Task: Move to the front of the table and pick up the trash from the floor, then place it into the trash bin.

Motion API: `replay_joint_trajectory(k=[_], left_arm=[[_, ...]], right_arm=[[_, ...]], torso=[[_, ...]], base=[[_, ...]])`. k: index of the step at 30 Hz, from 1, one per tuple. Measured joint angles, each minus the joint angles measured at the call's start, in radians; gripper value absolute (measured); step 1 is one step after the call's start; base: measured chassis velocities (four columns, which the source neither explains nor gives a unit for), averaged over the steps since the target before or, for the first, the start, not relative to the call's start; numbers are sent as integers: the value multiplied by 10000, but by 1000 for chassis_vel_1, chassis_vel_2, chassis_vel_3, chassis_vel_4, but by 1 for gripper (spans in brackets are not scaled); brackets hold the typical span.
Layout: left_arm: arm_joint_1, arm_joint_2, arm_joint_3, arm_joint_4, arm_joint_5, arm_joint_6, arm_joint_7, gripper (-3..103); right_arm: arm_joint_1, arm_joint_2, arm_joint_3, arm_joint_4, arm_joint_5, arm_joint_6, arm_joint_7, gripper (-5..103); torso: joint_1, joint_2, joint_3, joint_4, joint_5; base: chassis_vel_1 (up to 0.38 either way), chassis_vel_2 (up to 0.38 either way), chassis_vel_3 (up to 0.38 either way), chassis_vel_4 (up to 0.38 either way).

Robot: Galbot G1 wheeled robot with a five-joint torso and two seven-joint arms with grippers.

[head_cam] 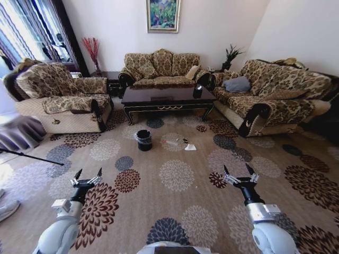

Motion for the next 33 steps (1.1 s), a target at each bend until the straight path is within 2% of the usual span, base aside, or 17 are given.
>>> replay_joint_trajectory(k=[6, 9, 15, 18, 33], left_arm=[[13, -39, -13, -193, -225, 364, 15, 100], [56, -74, -3, -248, -261, 551, 41, 100], [75, -109, 6, -239, -224, 626, 44, 100], [120, -122, 18, -241, -160, 738, 42, 100], [267, -294, 29, -155, 116, 1010, 41, 100]], right_arm=[[41, -41, -10, -36, -21, 14, 25, 100], [83, -24, -67, -44, -17, 12, 51, 100], [57, 57, -102, -66, -28, 13, 54, 100], [55, 111, -124, -64, -51, 17, 59, 100], [81, 470, -434, -228, -611, 276, -22, 100]], torso=[[-24, -59, -27, 0, 1], [-99, -213, -110, 1, 1], [-190, -411, -221, 0, 0], [-316, -676, -354, 0, 1], [-655, -1432, -773, 0, 1]], base=[[0, 0, 0, 0], [0, 0, 0, 0], [0, 0, 0, 0], [0, 0, 0, 0], [0, 0, 0, 0]])
